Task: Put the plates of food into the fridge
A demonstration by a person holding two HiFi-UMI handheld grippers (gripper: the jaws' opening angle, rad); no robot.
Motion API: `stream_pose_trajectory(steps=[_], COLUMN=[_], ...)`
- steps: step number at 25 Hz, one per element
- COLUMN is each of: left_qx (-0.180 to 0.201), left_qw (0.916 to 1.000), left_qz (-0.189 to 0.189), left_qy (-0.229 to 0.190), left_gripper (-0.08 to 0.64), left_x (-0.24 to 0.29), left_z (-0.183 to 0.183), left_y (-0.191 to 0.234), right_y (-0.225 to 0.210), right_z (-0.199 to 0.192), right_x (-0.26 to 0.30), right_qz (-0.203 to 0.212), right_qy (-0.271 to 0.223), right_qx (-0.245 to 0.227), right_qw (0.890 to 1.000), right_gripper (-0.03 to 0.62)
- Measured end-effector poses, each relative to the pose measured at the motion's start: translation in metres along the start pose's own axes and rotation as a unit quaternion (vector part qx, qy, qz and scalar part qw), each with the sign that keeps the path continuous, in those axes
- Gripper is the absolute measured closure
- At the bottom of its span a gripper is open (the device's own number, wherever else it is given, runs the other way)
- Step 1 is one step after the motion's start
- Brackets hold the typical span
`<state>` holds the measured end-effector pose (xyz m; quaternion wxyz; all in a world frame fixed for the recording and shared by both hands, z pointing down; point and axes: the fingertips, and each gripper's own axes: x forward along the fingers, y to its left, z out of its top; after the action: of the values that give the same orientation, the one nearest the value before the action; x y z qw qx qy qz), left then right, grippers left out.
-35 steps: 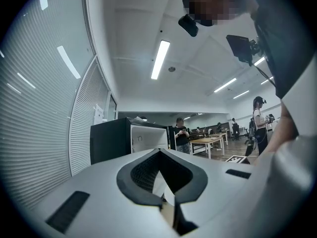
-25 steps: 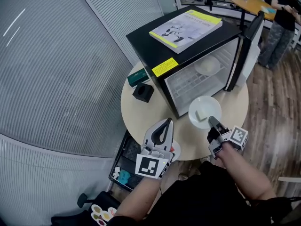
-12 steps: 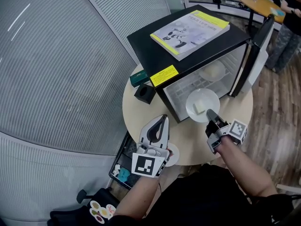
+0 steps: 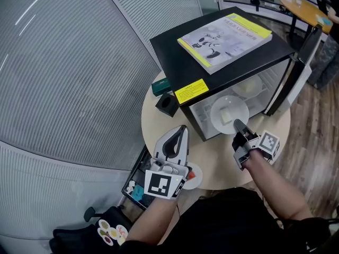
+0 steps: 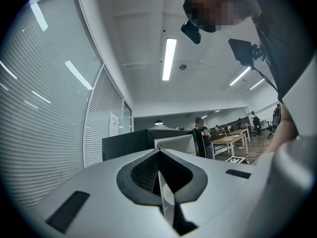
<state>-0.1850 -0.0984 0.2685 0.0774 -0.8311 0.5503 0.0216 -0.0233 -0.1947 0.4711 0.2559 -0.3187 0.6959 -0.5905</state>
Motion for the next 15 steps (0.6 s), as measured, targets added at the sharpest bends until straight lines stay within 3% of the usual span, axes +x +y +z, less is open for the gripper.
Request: stream_pose_trajectory(steps=[15], left_qx=[-0.004], left_qw=[0.9993], left_qz=[0.03], left_qy=[0.021], left_gripper=[0.558], left_x=[0.01], left_z=[-0.011], left_y=[0.037], right_y=[-0.007], right_z=[0.007], right_x=[0.049], right_qz=[-0.013], right_qy=[0.015], right_qx=[0.006], right_qw=[1.0], right_gripper=[0.571])
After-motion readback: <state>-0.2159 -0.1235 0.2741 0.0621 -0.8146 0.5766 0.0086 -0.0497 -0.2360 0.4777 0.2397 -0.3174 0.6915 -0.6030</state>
